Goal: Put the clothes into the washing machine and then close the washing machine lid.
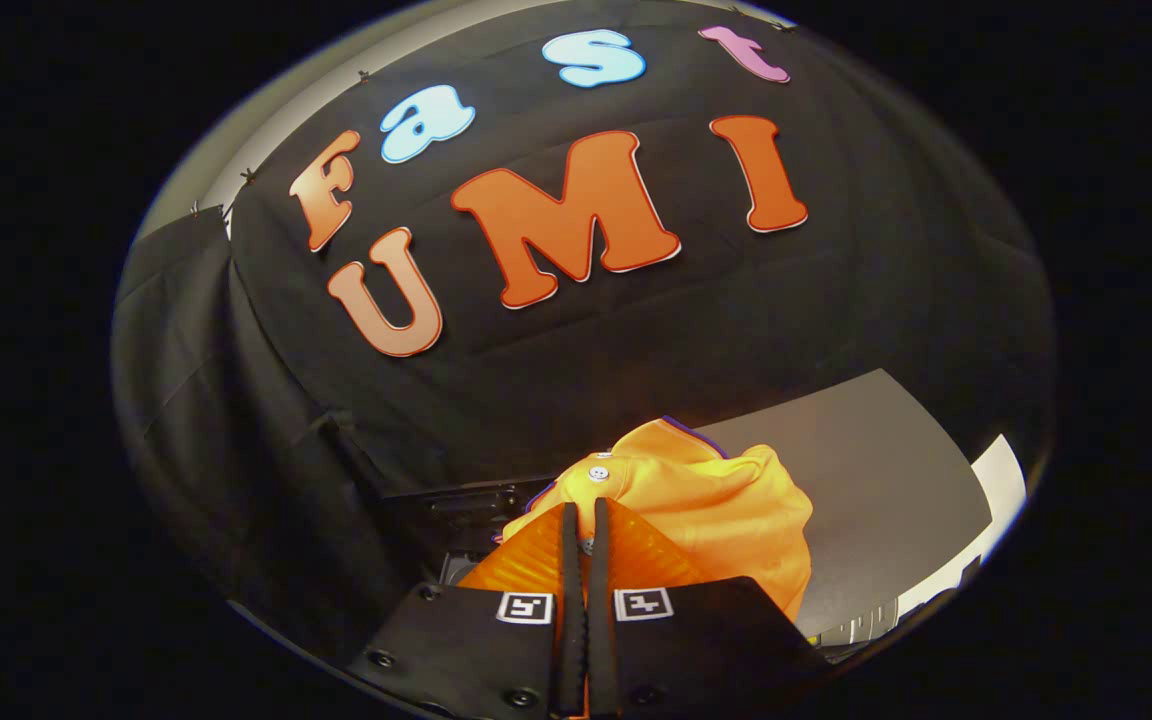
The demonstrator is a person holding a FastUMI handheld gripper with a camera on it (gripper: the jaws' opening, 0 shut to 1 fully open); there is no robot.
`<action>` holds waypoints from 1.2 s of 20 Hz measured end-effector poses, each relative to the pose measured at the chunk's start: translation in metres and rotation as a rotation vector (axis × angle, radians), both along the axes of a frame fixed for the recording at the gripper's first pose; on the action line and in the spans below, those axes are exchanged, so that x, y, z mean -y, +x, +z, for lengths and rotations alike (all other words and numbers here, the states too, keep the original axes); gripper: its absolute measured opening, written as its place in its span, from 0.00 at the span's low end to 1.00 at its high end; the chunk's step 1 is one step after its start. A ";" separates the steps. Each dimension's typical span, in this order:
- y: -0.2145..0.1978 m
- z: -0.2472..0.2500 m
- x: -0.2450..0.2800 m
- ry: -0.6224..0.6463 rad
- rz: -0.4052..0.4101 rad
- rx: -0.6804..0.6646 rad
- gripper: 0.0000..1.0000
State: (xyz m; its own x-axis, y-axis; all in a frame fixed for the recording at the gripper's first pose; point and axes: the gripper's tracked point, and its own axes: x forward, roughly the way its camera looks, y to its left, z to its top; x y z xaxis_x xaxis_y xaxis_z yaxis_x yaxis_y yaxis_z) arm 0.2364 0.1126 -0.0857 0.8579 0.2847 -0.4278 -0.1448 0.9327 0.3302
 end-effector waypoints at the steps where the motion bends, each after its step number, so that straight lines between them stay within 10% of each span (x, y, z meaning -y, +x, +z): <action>1: -0.003 0.006 -0.010 -0.003 0.010 0.011 0.09; 24: -0.030 -0.024 -0.228 0.043 0.288 -0.019 0.09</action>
